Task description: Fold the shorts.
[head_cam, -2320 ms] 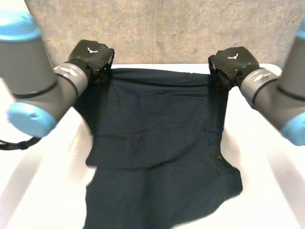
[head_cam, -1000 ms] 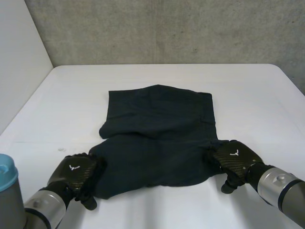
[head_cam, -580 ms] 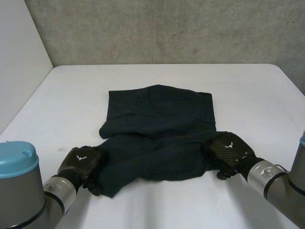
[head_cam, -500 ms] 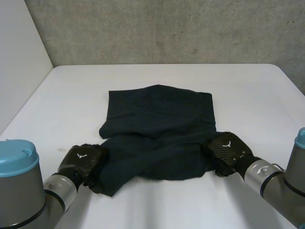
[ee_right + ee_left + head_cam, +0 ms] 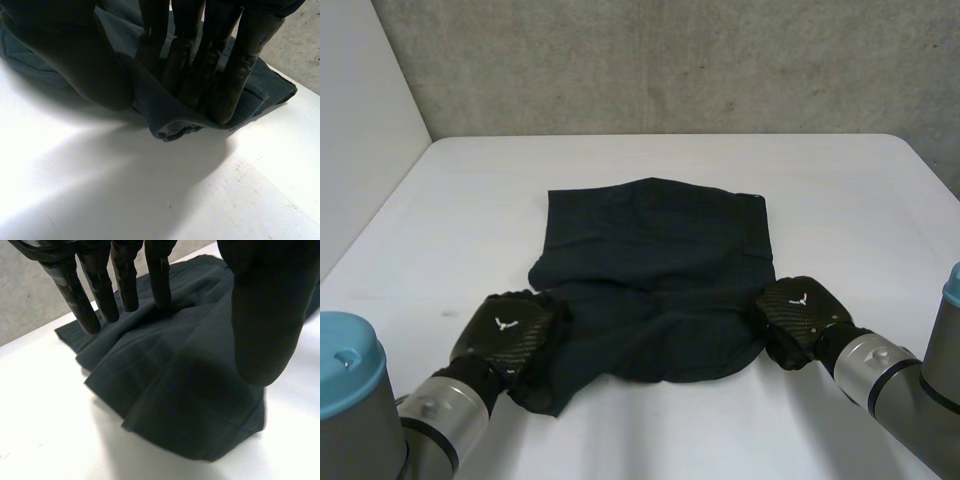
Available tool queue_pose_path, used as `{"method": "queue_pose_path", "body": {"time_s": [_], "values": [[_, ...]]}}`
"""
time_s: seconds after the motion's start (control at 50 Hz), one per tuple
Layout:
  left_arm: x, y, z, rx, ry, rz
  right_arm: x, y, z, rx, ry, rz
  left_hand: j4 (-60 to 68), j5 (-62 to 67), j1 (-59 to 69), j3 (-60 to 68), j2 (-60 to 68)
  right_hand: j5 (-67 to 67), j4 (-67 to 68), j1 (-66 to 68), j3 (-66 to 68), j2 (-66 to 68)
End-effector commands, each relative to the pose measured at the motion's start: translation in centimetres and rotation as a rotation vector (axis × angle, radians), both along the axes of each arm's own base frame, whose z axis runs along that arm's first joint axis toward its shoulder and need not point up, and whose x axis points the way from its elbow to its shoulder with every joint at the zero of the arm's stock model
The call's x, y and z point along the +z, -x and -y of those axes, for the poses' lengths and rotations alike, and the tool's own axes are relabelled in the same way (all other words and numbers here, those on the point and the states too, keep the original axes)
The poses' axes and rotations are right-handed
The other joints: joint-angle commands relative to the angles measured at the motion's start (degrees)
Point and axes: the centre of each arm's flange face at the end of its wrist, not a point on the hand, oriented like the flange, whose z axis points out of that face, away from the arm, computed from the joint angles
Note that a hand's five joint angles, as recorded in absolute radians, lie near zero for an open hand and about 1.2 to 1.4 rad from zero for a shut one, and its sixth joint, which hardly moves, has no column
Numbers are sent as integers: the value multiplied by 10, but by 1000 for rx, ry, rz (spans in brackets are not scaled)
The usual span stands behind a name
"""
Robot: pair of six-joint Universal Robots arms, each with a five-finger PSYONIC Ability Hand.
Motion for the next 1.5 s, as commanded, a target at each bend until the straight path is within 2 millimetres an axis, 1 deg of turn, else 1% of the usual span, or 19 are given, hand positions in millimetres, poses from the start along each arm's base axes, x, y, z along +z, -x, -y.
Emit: {"method": "queue_pose_path", "body": {"time_s": [0.02,0.24,0.32,0.34,0.48,0.64,0.72,0.8,0.88,0.94,1.02,1.04,1.06,1.12,1.18,1.26,1.28,1.38,1.5], "values": [[-4,8,-16,-36,-14,9,1,1,-1,-9,-10,-1,20,22,9,13,16,142,119,252,128,129],[-31,5,4,110,-32,113,0,5,-2,-42,-30,-21,51,54,41,45,48,142,119,252,128,129],[-36,5,5,110,-40,113,0,6,-2,-57,-23,-32,171,173,160,164,167,142,119,252,128,129],[-36,6,6,111,-29,105,0,6,-2,-60,-23,-34,269,271,259,263,265,142,119,252,128,129],[-25,8,4,95,24,74,10,6,-4,-52,-18,-55,564,566,554,558,560,142,119,252,128,129],[9,1,-15,-11,102,155,41,12,-29,36,-78,-197,580,582,569,573,576,142,119,252,128,129],[14,-13,-34,-88,65,321,56,21,-52,135,-146,-336,580,582,569,573,576,142,119,252,128,129],[17,-27,-56,-154,-25,461,60,27,-74,246,-225,-444,580,582,569,573,576,142,119,252,128,129],[23,-31,-60,-167,-55,497,67,25,-79,323,-224,-473,580,582,569,573,576,142,119,252,128,129],[32,-23,-44,-138,22,450,73,20,-71,317,-171,-434,580,582,569,573,576,142,119,252,128,129],[36,-5,-13,-108,121,395,82,13,-44,213,-119,-303,580,582,569,573,576,142,119,252,128,129],[35,0,-5,-104,139,390,82,9,-30,167,-107,-247,580,582,569,573,576,142,119,252,128,129],[35,9,9,-95,171,375,81,7,-23,148,-101,-226,580,582,569,573,576,142,119,252,128,129],[38,23,32,-80,214,344,78,0,0,86,-68,-162,580,582,569,573,576,142,119,252,128,129],[35,41,59,-73,243,327,79,-3,14,62,-33,-144,580,582,569,573,576,142,119,252,128,129],[25,62,93,-62,258,321,70,-5,37,12,-17,-151,580,582,569,573,576,142,119,252,128,129],[22,66,99,-60,260,320,66,-5,51,-24,3,-154,580,582,569,573,576,142,119,252,128,129],[4,94,142,-49,295,302,54,-4,88,-144,68,-166,580,582,569,573,576,142,119,252,128,129],[-6,104,177,-3,339,284,32,-6,117,-198,84,-189,580,582,569,573,576,142,119,252,128,129]]}}
